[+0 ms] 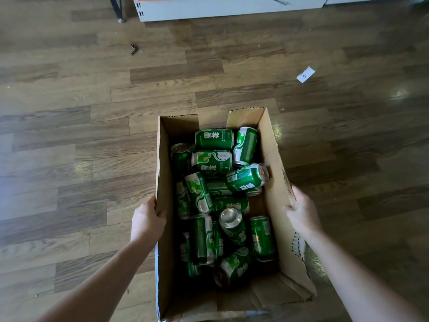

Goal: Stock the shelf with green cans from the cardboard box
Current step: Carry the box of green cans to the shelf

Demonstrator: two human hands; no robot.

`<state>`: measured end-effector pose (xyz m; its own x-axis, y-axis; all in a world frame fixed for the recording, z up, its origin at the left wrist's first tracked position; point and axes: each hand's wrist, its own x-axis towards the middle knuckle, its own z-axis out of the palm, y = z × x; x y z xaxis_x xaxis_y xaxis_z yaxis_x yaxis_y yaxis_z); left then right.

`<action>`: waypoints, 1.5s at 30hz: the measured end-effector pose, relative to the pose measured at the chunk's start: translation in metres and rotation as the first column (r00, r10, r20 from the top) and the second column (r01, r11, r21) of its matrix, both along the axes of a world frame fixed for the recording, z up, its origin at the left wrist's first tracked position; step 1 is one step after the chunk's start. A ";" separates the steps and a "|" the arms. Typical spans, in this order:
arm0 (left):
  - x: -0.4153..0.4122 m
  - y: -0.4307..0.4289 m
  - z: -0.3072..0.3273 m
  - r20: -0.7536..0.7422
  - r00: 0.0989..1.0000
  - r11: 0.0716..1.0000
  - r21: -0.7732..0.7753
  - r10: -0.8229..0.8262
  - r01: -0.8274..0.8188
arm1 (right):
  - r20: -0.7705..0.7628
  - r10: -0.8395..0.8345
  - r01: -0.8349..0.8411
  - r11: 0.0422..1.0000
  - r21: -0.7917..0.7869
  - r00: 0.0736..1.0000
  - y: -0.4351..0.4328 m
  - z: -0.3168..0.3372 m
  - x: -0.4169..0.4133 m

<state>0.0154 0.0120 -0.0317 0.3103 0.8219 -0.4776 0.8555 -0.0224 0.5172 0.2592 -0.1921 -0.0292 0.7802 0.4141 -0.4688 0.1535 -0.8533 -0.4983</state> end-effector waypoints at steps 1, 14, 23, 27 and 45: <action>0.001 0.002 0.002 -0.004 1.000 1.000 0.004 0.000 0.000 | 0.002 -0.014 0.014 1.000 0.005 1.000 0.001 0.003 0.000; -0.016 0.002 0.087 -0.082 0.989 0.991 -0.063 -0.125 0.120 | -0.107 -0.094 0.080 0.989 -0.126 0.990 -0.033 0.081 -0.031; -0.031 -0.022 0.213 -0.086 0.982 0.974 -0.172 -0.166 0.149 | -0.177 -0.140 0.104 0.975 -0.195 0.974 -0.067 0.206 -0.051; -0.018 -0.018 0.276 -0.073 0.978 0.966 -0.188 -0.197 0.180 | -0.189 -0.166 0.129 0.973 -0.192 0.968 -0.069 0.273 -0.042; 0.199 0.014 0.475 -0.019 0.932 0.932 -0.021 -0.361 0.361 | -0.138 -0.182 0.177 0.983 -0.042 0.974 -0.074 0.482 0.138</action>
